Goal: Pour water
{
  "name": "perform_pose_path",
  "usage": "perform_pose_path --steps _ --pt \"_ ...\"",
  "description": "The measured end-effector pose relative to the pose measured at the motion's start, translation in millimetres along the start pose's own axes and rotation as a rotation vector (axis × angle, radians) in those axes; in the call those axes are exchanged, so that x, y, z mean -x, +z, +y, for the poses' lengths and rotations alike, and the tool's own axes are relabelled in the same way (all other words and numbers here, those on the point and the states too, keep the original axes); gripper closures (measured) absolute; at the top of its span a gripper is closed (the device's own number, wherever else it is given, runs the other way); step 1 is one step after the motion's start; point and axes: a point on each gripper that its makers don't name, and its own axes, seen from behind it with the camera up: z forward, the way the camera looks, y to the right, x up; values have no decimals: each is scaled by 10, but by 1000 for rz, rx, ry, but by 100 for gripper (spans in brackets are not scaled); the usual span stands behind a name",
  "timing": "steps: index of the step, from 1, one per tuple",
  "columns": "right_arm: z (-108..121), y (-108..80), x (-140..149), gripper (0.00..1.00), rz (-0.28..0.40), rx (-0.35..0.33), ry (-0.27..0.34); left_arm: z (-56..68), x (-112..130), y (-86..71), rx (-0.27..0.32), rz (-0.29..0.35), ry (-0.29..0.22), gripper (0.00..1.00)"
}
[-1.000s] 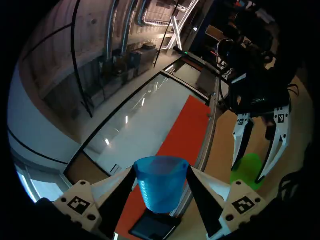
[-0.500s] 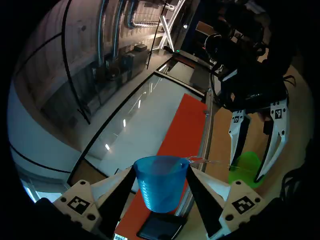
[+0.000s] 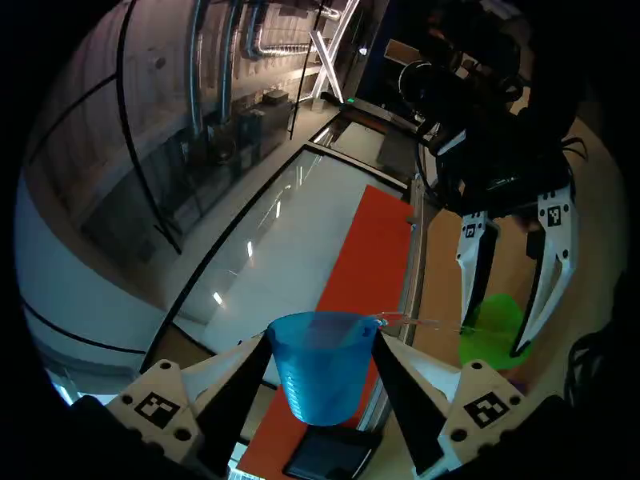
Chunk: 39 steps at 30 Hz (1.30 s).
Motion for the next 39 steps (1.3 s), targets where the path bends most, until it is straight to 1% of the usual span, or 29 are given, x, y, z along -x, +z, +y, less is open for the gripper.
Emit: perform_pose_path --steps 18,24,39 --pt "43 -28 21 6 4 6 4 18 -24 10 0 1 61 13" --pt "56 -49 18 6 6 9 1 -10 -51 19 -5 5 82 13" --pt "66 -55 -6 6 12 15 0 -34 -99 25 -11 14 141 13"
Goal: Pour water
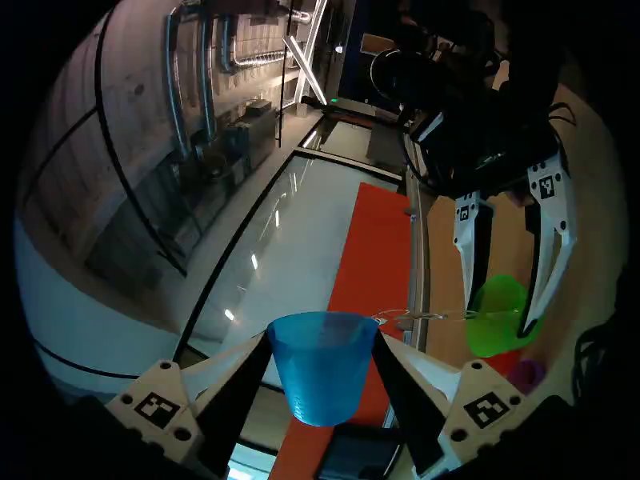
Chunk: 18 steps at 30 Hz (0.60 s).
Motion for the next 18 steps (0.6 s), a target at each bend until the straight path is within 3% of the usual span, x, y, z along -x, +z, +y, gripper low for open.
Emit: perform_pose_path --steps 18 --pt "18 -24 -13 6 4 4 -3 -48 -55 19 -18 11 74 13"
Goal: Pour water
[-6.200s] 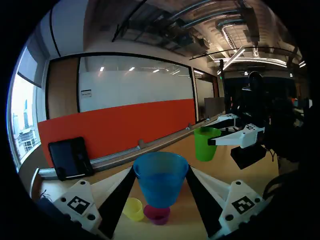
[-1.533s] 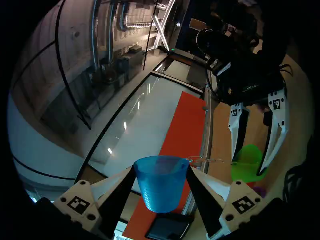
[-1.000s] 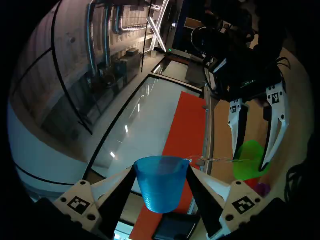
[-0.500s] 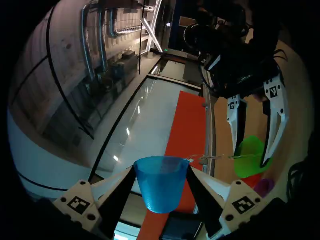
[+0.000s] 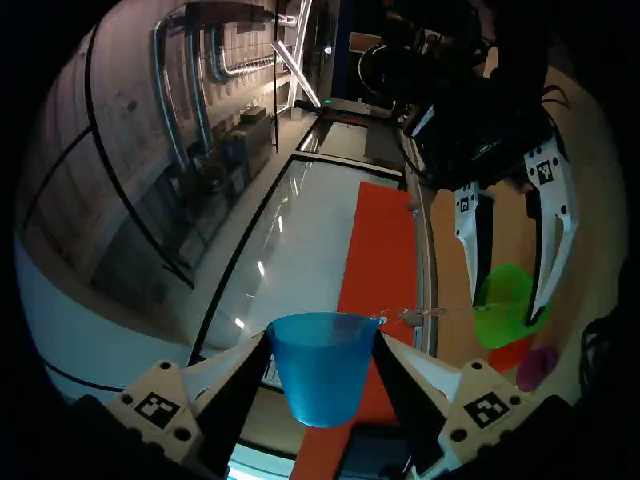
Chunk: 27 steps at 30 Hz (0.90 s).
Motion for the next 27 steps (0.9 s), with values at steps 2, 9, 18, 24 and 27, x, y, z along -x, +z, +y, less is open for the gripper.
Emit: perform_pose_path --steps 2,9,18,24,27 --pt "2 1 -1 6 0 1 -1 -7 -8 0 -2 2 9 13" --pt "6 0 3 6 1 0 -1 -20 -34 8 -5 7 46 13" --pt "21 -6 -12 6 4 3 -3 -39 -73 30 -12 17 91 13" --pt "32 -13 -20 6 7 4 -4 -51 -86 36 -16 22 118 13" --pt "39 -12 -19 6 6 5 -5 -64 -88 39 -19 21 138 12"
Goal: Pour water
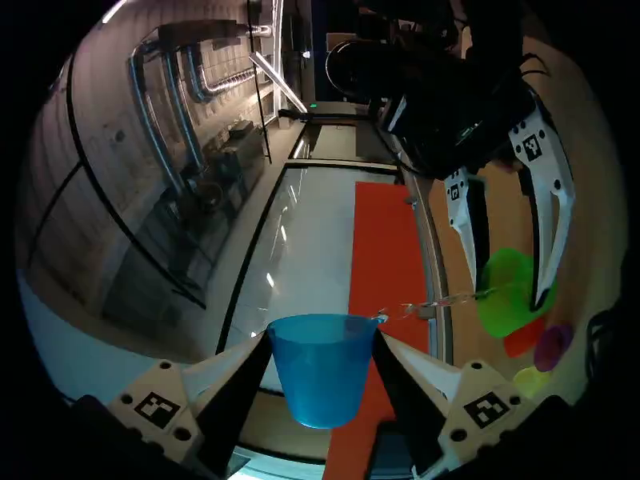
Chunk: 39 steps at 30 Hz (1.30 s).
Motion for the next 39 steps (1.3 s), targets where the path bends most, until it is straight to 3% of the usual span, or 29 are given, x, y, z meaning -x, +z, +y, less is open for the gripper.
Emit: perform_pose_path --steps 18,39 --pt "14 11 -10 6 2 1 -3 19 -64 -23 -6 11 77 13" --pt "8 33 -28 6 11 8 1 -47 -172 -44 -22 35 179 13"
